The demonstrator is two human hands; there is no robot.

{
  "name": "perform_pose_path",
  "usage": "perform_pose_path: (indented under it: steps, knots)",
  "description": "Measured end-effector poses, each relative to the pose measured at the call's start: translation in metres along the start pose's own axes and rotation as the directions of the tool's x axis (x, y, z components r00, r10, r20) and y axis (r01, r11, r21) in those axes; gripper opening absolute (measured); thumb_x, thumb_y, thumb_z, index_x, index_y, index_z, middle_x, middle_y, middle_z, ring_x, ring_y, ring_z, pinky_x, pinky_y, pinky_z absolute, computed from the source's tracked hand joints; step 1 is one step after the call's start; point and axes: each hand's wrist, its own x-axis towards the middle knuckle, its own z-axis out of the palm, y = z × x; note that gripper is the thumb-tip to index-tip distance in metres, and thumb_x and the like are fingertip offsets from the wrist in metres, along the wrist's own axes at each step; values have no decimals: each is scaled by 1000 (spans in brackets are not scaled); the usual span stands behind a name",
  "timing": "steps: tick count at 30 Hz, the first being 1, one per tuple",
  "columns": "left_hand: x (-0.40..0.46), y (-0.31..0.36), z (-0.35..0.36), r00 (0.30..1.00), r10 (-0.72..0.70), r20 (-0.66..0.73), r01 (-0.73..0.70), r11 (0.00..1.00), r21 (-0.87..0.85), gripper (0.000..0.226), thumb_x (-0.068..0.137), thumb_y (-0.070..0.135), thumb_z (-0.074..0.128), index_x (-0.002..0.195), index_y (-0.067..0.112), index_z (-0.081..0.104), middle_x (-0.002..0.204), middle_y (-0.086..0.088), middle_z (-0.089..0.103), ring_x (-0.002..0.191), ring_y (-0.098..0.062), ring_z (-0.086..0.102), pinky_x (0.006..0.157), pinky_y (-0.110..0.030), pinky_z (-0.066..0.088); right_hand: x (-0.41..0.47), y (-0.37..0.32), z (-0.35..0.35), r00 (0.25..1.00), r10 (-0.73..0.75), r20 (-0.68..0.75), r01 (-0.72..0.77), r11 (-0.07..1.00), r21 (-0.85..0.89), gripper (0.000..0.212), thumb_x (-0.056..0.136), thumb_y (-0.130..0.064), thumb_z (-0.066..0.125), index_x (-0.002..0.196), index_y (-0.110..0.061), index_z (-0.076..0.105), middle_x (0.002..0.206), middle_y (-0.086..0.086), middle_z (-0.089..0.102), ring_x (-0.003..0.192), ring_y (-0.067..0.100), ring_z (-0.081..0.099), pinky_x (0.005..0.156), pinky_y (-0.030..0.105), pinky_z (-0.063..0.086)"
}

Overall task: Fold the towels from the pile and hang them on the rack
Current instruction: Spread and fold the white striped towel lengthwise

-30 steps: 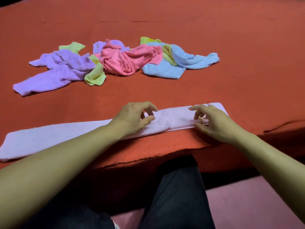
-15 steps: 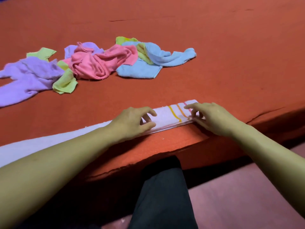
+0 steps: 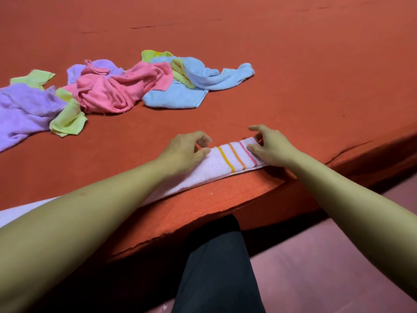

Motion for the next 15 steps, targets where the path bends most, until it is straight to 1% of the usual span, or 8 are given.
perform_pose_path:
  steps: [2, 4, 6, 7, 9, 12, 14, 15]
  knots:
    - [-1, -1, 3, 1000, 20, -8, -20, 1000, -20, 22, 89, 25, 68, 111, 27, 64, 95, 17, 66, 81, -7, 61, 81, -24, 47, -2, -3, -2, 996, -45, -71, 53, 992, 114, 52, 88, -18, 63, 138, -18, 49, 95, -1, 60, 83, 20, 57, 85, 35, 47]
    - [-1, 1, 6, 998, 47, -37, -49, 997, -62, 25, 87, 23, 70, 111, 28, 64, 94, 19, 65, 77, -4, 59, 76, -17, 44, -4, -4, -5, 989, -54, -136, 83, 973, 218, 52, 88, -15, 63, 138, -18, 49, 97, -1, 59, 73, 12, 56, 76, 30, 45]
    - [1, 6, 7, 996, 70, -58, -76, 992, -103, 27, 85, 21, 71, 111, 29, 64, 93, 21, 63, 75, 0, 58, 71, -9, 41, -4, -4, -7, 985, -59, -163, 102, 959, 264, 54, 89, -16, 64, 139, -22, 46, 99, -5, 57, 67, 0, 51, 74, 25, 40]
    - [3, 9, 7, 994, 83, -66, -90, 989, -116, 28, 85, 21, 72, 110, 29, 64, 92, 22, 63, 74, 0, 58, 69, -6, 40, -3, -4, -9, 984, -60, -167, 104, 958, 267, 56, 89, -16, 64, 140, -23, 44, 99, -5, 57, 66, -2, 51, 74, 23, 38]
    - [7, 16, 9, 991, 110, -77, -120, 984, -135, 28, 84, 20, 72, 109, 30, 64, 92, 22, 63, 71, -3, 58, 68, -6, 40, -2, -2, -15, 984, -50, -174, 95, 960, 263, 59, 88, -15, 67, 142, -23, 43, 99, -5, 58, 65, -1, 52, 75, 22, 39]
    - [12, 28, 15, 990, 122, -71, -132, 979, -155, 29, 83, 18, 72, 109, 28, 64, 92, 20, 66, 63, 3, 53, 66, -5, 37, 1, 3, -25, 985, -19, -170, 65, 961, 269, 64, 87, -14, 70, 143, -23, 41, 93, -9, 57, 62, 4, 54, 73, 23, 41]
    - [13, 34, 21, 993, 118, -23, -120, 978, -171, 30, 83, 17, 72, 111, 25, 63, 94, 17, 68, 61, 8, 52, 66, -5, 37, 0, 6, -23, 992, -17, -126, 45, 973, 227, 68, 85, -13, 72, 145, -22, 39, 94, -11, 57, 66, 4, 54, 77, 26, 44]
    - [13, 36, 25, 994, 113, 10, -109, 978, -177, 31, 84, 17, 72, 113, 25, 62, 96, 16, 68, 64, 8, 54, 69, -6, 39, -2, 8, -20, 996, -5, -93, 25, 978, 206, 71, 84, -15, 73, 146, -21, 38, 97, -9, 57, 69, 6, 55, 79, 28, 45]
